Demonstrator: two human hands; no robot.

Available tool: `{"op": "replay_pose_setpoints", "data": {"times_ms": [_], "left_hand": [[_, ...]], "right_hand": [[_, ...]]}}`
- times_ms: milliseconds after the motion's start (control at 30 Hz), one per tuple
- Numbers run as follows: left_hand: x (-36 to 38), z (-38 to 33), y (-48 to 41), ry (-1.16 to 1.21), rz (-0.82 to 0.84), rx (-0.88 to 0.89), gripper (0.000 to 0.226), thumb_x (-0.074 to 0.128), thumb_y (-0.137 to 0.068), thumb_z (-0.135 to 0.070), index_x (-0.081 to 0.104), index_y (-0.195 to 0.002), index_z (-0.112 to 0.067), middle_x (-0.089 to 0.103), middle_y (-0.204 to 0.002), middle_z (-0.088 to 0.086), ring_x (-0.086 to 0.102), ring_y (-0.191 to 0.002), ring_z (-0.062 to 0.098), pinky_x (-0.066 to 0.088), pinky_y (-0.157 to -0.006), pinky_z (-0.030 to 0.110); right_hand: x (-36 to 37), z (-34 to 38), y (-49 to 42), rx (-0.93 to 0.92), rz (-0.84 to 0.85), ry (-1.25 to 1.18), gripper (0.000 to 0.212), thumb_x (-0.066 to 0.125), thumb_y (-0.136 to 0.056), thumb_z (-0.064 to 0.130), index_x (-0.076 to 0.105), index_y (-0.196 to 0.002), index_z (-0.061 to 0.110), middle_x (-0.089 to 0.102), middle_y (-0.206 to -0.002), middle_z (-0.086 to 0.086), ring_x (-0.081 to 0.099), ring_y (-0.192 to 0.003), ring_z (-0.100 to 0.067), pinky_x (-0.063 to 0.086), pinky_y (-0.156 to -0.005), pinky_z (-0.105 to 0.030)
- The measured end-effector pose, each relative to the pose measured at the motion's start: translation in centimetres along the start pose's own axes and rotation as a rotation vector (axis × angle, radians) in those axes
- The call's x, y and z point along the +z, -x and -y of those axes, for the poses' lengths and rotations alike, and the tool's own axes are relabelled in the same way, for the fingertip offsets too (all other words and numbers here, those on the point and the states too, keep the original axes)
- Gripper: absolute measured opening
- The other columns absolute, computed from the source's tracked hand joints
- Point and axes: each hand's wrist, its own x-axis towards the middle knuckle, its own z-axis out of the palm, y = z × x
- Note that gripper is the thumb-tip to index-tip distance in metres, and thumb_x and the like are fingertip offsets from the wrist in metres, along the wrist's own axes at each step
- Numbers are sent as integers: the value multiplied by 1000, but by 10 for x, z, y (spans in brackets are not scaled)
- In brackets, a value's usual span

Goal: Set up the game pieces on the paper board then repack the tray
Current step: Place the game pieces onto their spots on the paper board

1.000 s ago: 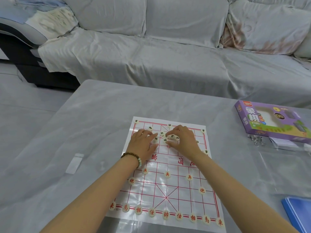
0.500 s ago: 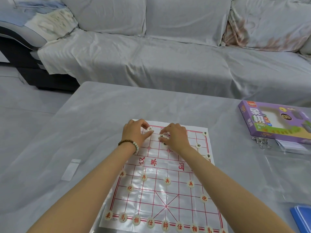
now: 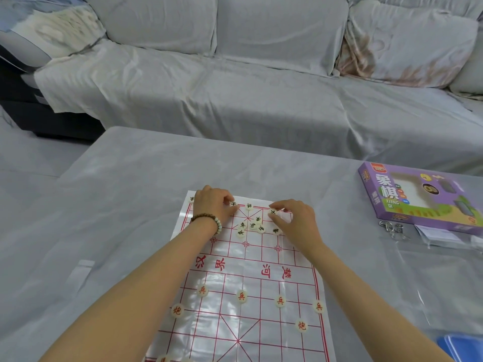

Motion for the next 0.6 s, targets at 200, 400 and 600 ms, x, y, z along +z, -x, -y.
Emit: {"op": "replay_pose_setpoints", "data": {"times_ms": [200,400,600], "left_hand": [[4,4,-2,-133,34,63,35,62,-80,-54,67,-104,-29,65,-100,-9,47,-103,16,35,-86,30],[-2,8,-4,-98,63,80,31,63,-81,-48,67,-107,-31,67,-100,-9,46,-105,17,34,-89,31],[-1,6,-5,-115,72,68,32,63,-81,-48,67,-107,-30,66,-102,-7,46,-105,17,35,-89,31]], "right_hand": [[0,-5,-3,38,-6,-59,16,69,-83,28,67,-99,27,60,-89,18,54,-86,-5,38,-97,-35],[7,-1,-18,75,53,3,16,68,-82,34,68,-94,23,60,-84,13,55,-85,-9,41,-91,-35],[15,5,-32,143,66,61,20,68,-82,39,67,-93,22,63,-84,8,55,-89,-15,41,-91,-38]]}}
